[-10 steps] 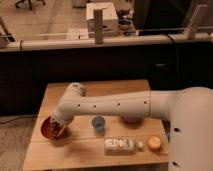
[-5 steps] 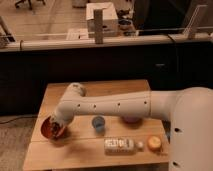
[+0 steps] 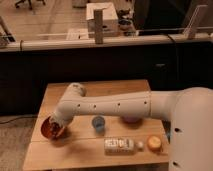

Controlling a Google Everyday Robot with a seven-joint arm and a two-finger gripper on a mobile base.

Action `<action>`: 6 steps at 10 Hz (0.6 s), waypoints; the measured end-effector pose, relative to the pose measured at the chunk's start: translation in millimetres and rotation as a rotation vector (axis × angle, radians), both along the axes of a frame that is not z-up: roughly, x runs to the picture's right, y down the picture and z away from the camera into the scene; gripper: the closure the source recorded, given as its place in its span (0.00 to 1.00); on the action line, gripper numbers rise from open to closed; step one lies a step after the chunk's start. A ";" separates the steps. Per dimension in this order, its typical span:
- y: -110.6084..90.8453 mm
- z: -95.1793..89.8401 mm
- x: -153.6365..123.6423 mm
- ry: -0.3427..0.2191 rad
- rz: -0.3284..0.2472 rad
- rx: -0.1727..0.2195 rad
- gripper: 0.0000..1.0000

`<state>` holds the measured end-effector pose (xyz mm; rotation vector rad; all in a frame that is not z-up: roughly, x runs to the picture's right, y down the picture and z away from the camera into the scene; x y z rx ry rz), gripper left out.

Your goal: Place grapes in red bowl

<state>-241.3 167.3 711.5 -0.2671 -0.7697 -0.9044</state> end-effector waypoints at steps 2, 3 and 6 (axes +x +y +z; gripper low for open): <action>-0.6 0.2 -0.2 0.001 0.000 -0.001 0.82; -1.9 4.2 -1.8 0.007 -0.004 -0.001 0.90; -6.4 29.2 -15.6 0.013 -0.034 -0.006 1.00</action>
